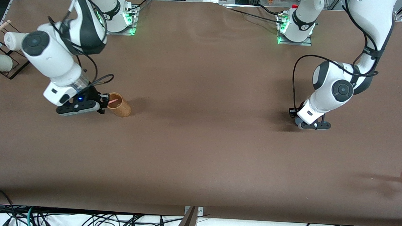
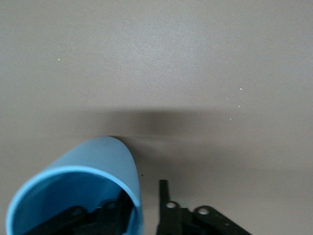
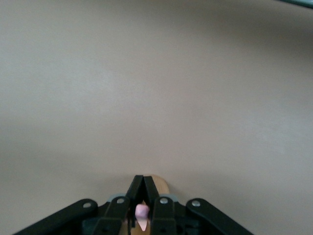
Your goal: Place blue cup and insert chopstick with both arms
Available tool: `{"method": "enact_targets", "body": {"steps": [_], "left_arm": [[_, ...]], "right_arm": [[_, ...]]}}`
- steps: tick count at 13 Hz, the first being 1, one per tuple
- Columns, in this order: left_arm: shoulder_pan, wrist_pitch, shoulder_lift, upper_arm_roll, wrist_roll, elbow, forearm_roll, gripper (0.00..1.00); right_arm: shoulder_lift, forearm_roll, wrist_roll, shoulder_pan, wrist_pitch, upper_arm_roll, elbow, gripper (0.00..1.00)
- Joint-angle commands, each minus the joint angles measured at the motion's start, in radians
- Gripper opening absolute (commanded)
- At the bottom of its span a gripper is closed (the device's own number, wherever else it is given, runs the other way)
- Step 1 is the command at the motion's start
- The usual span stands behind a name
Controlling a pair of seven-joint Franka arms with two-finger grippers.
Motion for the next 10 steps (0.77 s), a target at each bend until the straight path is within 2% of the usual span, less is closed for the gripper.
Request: {"method": "enact_targets", "body": {"steps": [1, 4, 5, 6, 8, 10], "left_arm": [[0.016, -0.001, -0.003, -0.013, -0.007, 0.002, 0.024, 0.00], [0.018, -0.005, -0.005, -0.013, -0.014, 0.017, 0.024, 0.00], [0.015, -0.043, -0.007, -0.016, -0.017, 0.047, 0.013, 0.00], [0.004, -0.091, -0.005, -0.021, -0.022, 0.096, 0.007, 0.00], [-0.019, -0.173, 0.001, -0.086, -0.100, 0.182, 0.007, 0.00], [-0.091, -0.245, 0.044, -0.127, -0.201, 0.286, 0.009, 0.00]], "right_arm": [[-0.001, 0.004, -0.017, -0.004, -0.190, -0.013, 0.150, 0.00], [-0.002, 0.004, -0.025, -0.004, -0.348, -0.033, 0.269, 0.00], [-0.001, 0.004, -0.033, -0.004, -0.382, -0.035, 0.297, 0.00], [-0.001, 0.004, -0.034, -0.004, -0.401, -0.035, 0.320, 0.00], [-0.001, 0.003, -0.036, -0.004, -0.413, -0.035, 0.349, 0.00], [0.002, 0.003, -0.034, -0.004, -0.413, -0.033, 0.360, 0.00]]}}
